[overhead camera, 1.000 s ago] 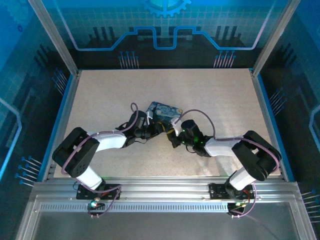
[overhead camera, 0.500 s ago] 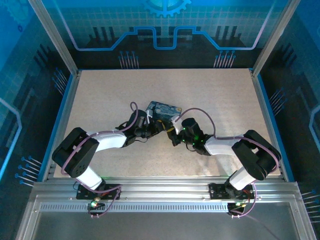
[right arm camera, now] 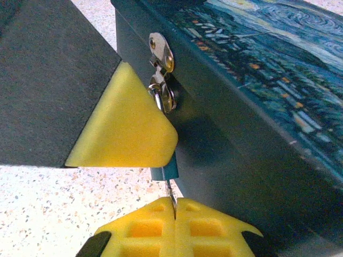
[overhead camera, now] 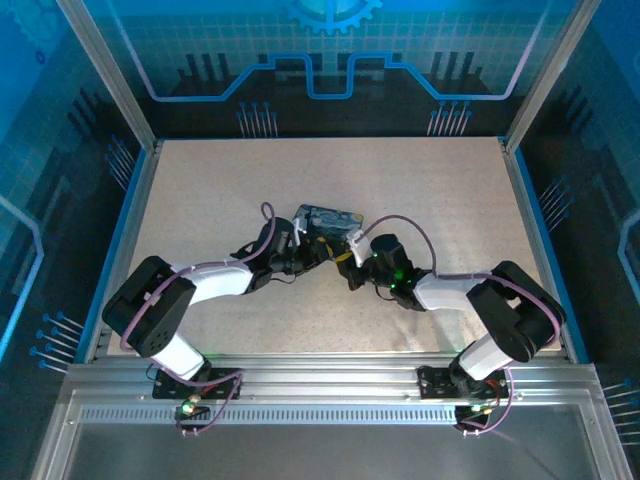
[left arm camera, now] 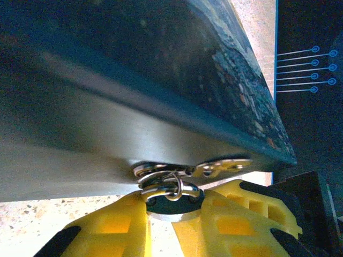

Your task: Unlock the padlock with the key

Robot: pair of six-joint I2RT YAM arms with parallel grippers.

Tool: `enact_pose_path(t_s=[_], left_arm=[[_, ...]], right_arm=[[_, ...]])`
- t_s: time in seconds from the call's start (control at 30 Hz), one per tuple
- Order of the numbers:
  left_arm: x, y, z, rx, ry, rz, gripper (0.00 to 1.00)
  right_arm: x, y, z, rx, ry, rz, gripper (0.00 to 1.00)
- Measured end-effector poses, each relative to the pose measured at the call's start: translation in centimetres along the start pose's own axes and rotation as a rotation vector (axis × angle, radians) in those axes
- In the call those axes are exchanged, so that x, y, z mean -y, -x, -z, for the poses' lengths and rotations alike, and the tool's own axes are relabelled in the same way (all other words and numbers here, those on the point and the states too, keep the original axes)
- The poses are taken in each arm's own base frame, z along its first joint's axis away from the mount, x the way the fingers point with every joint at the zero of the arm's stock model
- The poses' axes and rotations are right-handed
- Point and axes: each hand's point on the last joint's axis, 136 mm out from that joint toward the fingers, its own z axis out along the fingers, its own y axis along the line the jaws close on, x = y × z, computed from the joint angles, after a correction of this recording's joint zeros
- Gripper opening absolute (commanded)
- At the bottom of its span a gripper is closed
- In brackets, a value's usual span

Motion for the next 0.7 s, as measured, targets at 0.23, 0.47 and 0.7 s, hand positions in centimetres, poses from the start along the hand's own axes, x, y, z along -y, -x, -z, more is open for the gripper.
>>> enact_pose_path(t_s=[0.23, 0.47, 0.7], left_arm=[[0.4, -0.1, 0.0, -0.007, -0.016, -0.006, 0.22], [0.5, -0.1, -0.3, -0.004, -0.025, -0.011, 0.22], [0.2, -0.9, -1.4, -0.028, -0.028, 0.000, 0.22]], right_arm=[[-0.1, 0.5, 0.2, 0.019, 0.036, -0.039, 0.00], [-0.1, 0.5, 0.3, 0.020, 0.043, -0.062, 0.00], [0.5, -1.1, 0.6, -0.001, 0.023, -0.074, 0.00]])
